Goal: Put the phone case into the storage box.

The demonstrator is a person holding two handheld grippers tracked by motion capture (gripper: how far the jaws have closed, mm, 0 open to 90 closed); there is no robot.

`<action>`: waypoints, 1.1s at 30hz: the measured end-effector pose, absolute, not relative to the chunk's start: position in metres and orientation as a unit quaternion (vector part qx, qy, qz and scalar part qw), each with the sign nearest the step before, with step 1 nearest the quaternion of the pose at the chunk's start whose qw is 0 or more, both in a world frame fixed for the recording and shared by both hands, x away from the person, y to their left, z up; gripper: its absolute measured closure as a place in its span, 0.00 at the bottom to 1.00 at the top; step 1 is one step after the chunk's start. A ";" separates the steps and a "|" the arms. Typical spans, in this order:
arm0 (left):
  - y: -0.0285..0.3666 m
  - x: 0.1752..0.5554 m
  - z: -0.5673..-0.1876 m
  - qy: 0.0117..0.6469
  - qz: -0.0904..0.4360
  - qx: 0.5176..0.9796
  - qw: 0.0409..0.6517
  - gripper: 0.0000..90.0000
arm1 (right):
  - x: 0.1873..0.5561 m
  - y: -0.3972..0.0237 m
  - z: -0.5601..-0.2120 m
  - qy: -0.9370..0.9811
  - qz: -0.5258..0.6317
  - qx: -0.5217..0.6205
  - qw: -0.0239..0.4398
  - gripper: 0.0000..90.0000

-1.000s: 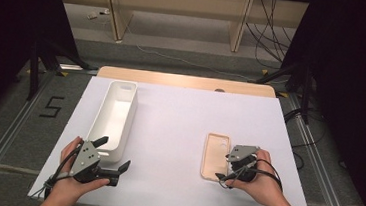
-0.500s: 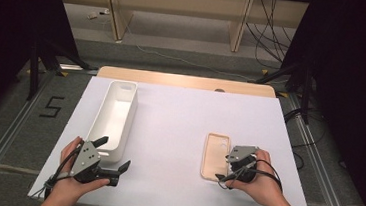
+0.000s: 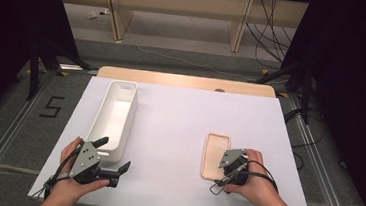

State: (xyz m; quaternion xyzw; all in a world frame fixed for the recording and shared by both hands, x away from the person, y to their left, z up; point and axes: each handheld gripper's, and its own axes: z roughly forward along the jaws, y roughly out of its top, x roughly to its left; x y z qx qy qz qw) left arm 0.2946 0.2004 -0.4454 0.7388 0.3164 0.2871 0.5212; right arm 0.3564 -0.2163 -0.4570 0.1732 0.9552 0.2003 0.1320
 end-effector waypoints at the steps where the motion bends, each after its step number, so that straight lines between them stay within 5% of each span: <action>1: 0.201 0.295 -0.445 0.314 0.289 0.740 0.520 0.01 | 0.357 -0.215 -0.457 0.956 0.196 0.170 0.133 0.34; 33: 0.199 0.294 -0.445 0.314 0.282 0.738 0.526 0.01 | 0.374 -0.176 -0.455 0.985 0.065 0.086 0.133 0.37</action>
